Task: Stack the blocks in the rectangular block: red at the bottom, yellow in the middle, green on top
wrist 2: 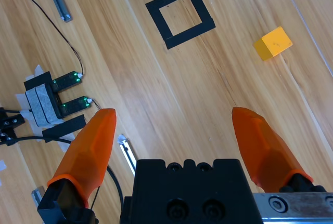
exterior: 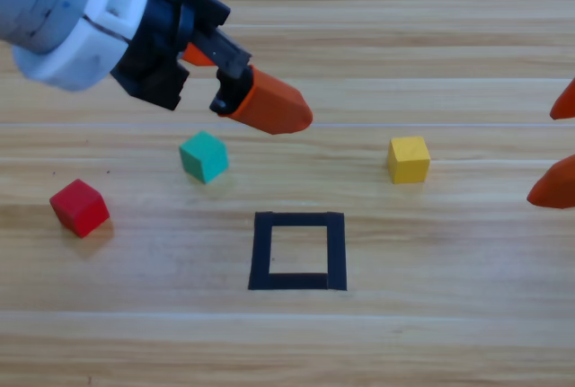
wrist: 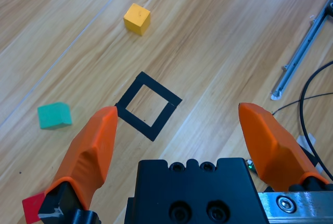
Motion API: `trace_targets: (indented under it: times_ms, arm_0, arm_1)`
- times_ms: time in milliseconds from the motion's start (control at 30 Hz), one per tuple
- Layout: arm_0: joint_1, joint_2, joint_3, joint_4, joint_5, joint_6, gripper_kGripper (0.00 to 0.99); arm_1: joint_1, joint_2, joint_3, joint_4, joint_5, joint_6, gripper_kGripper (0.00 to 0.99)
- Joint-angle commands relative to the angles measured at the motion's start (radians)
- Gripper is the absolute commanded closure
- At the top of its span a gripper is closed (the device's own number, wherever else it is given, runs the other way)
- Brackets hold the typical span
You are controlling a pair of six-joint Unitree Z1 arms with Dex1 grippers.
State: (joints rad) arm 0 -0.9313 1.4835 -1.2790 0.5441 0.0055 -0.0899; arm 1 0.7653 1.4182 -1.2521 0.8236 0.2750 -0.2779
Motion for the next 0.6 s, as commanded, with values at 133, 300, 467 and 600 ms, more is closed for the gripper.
trace_targets:
  times_ms: [133,300,467,600]
  arm_0:
    - [-0.011,0.015,0.026,-0.012,0.019,0.002,0.000]
    - [-0.009,0.004,0.030,-0.009,0.019,0.002,0.000]
    - [-0.006,-0.008,0.033,0.011,0.044,-0.008,0.000]
    - [0.026,-0.020,0.010,0.062,0.087,-0.056,0.000]
  arm_1:
    - [0.025,0.039,0.000,-0.012,-0.057,0.059,0.004]
    - [0.006,0.107,-0.032,-0.020,-0.191,0.157,0.004]
    - [-0.050,0.254,-0.104,-0.020,-0.273,0.264,0.036]
    - [-0.052,0.406,-0.141,-0.017,-0.300,0.329,0.051]
